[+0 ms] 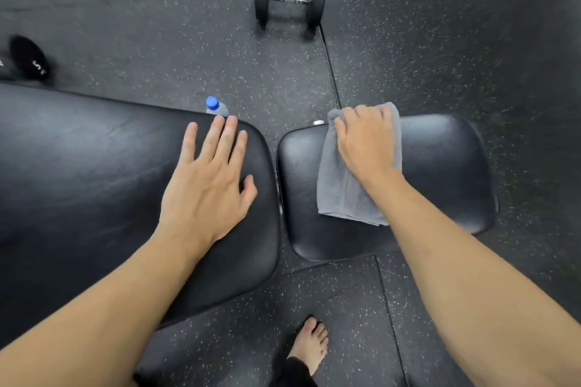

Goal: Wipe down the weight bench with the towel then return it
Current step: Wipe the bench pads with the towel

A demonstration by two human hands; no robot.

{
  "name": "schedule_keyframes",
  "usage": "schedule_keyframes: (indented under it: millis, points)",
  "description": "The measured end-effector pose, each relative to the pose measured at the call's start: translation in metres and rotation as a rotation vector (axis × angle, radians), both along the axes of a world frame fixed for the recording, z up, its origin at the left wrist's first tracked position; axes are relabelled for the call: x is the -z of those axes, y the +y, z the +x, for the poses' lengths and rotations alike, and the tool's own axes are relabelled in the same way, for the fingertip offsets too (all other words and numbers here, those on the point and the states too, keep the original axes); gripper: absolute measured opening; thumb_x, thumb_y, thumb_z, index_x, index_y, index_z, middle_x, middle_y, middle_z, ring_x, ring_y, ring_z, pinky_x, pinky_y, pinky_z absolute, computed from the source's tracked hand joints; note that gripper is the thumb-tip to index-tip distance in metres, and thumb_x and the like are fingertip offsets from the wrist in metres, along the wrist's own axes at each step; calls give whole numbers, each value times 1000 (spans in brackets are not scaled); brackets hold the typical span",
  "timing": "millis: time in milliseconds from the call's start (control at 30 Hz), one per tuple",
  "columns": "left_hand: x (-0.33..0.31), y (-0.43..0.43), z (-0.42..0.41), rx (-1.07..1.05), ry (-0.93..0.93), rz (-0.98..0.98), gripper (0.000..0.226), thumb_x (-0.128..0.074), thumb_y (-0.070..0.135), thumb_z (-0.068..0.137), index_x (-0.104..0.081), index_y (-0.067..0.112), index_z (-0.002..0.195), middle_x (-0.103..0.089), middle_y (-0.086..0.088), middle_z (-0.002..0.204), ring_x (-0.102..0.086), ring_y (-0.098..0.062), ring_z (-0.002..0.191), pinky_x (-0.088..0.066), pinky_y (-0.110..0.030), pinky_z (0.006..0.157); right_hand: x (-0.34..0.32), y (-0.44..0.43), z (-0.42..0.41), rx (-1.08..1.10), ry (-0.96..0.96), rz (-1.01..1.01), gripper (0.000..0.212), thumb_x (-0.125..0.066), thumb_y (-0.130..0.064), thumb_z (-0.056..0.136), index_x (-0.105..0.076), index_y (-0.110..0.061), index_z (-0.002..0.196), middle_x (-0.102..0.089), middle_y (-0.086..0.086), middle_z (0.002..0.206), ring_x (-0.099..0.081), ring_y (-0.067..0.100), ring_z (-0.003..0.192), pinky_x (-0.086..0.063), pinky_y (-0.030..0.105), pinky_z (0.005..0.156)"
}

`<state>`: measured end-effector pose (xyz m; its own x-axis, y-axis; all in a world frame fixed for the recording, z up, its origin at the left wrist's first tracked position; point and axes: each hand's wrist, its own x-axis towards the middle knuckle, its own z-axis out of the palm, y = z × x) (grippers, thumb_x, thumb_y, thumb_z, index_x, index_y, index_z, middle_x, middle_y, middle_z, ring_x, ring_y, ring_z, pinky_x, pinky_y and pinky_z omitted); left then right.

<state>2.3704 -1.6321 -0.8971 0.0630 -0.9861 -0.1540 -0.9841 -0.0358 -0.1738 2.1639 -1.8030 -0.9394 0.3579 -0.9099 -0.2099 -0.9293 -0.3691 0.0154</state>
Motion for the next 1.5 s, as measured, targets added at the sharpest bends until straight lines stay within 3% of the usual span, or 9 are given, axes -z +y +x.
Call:
schedule_keyframes:
  millis: [167,267,367,500,633,800,1000,1333,1500]
  points:
    - [-2,-1,0,5,13,6,70,-31,41,98,-35,0,155,-27,-23,167,-25,-35,155,-15,-60,125,18,32,69,-302,3,98,33,-35,-31,107,-62,-16,120,-66,7,121,-57,30,116,-31,43,108]
    - [0,-1,0,1,29,11,70,-33,41,97,-38,0,154,-29,-22,166,-26,-34,155,-16,-59,125,28,45,86,-509,44,193,26,-46,-16,98,-65,-16,115,-67,5,120,-54,27,122,-28,40,113]
    - [1,-2,2,-4,31,7,71,-34,42,97,-39,0,153,-31,-22,165,-28,-34,155,-15,-59,125,34,41,70,-545,5,135,29,-41,-24,103,-64,-19,119,-63,4,125,-50,25,128,-22,43,121]
    - [-3,-2,-10,-82,43,-2,67,-35,36,95,-44,0,151,-33,-20,164,-30,-33,154,-14,-58,125,29,10,26,-339,-45,2,39,-31,-42,109,-60,-20,120,-66,3,119,-58,26,116,-30,41,112]
    - [-3,-18,-47,-261,134,14,61,-48,24,94,-45,-6,147,-32,-25,164,-25,-40,154,-16,-61,123,4,-32,-58,-195,-2,-108,42,-32,-43,108,-65,-17,108,-71,8,105,-62,31,103,-36,43,99]
    - [6,-35,-81,-5,374,147,79,-58,38,96,-22,10,161,-14,-16,171,-19,-32,157,-21,-49,125,-20,-49,-139,-45,-103,-119,39,-36,-38,107,-63,-16,125,-65,7,116,-56,31,113,-38,44,105]
    - [21,-49,-109,193,413,305,86,-51,52,100,-5,20,164,4,-9,173,-7,-28,160,-20,-43,127,-27,6,-173,344,-361,-93,52,-37,-40,108,-32,-25,157,-48,8,141,-53,31,117,-46,44,90]
    - [27,-45,-125,180,360,344,82,-48,44,103,2,21,164,11,-18,171,-1,-39,158,-16,-43,128,-8,90,-185,722,-549,-202,62,-43,-42,107,-25,-14,160,-47,17,138,-52,32,120,-43,37,96]
    - [29,-44,-119,192,399,336,81,-49,38,104,3,23,164,11,-15,172,0,-37,159,-15,-41,129,6,122,-165,821,-774,-205,70,-47,-33,107,-12,-10,162,-12,23,164,-23,33,151,-29,38,123]
